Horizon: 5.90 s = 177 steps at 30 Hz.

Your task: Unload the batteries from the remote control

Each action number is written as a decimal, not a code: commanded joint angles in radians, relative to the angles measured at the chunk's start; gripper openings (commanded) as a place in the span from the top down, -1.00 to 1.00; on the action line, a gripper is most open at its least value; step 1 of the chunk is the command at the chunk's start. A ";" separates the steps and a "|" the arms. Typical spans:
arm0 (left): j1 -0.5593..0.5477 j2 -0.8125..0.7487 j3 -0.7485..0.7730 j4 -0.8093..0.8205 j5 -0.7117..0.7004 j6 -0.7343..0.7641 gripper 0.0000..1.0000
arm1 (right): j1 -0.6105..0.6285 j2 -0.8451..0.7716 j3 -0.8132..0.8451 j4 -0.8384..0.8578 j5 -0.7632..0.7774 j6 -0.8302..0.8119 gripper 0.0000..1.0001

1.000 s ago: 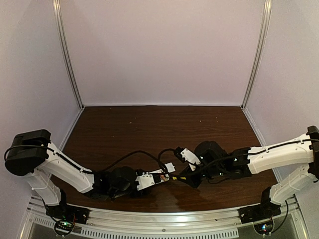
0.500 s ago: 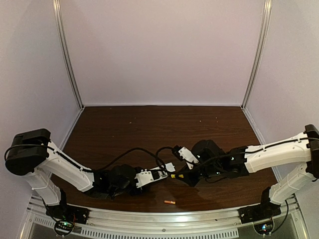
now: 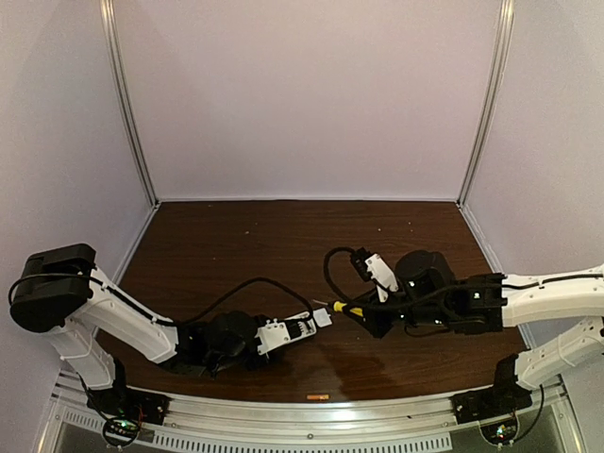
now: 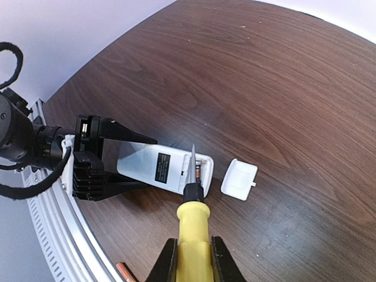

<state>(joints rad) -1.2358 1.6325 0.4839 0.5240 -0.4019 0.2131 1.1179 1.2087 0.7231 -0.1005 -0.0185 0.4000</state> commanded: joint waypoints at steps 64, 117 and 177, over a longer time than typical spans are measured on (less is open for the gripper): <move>0.044 -0.188 -0.082 0.034 0.292 -0.242 1.00 | -0.001 0.009 0.080 -0.187 -0.129 0.263 1.00; 0.044 -0.205 -0.071 -0.001 0.281 -0.229 1.00 | -0.064 0.226 0.275 -0.412 -0.304 0.137 1.00; 0.045 -0.186 -0.066 0.000 0.247 -0.224 1.00 | -0.105 0.229 -0.015 0.204 -0.269 0.178 1.00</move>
<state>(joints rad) -1.1908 1.4475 0.3931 0.4385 -0.1646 -0.0174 1.0183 1.4330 0.6735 0.1089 -0.3534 0.5964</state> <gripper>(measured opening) 0.565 0.175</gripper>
